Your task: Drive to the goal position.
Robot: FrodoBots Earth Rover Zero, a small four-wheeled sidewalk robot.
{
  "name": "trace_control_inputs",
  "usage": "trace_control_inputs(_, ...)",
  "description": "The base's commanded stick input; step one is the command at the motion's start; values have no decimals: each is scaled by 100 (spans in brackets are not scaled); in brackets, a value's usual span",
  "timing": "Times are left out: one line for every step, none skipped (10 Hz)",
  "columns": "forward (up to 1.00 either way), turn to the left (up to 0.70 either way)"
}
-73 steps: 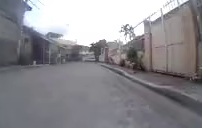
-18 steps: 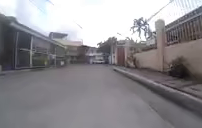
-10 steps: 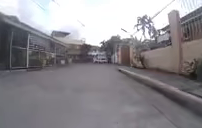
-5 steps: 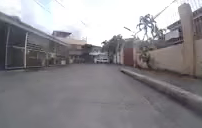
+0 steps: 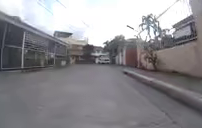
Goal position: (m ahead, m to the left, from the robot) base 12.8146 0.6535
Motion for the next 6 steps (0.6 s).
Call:
trace_control_inputs(100,0)
trace_control_inputs(100,0)
trace_control_inputs(100,0)
trace_control_inputs(100,0)
trace_control_inputs(100,0)
trace_control_inputs(100,0)
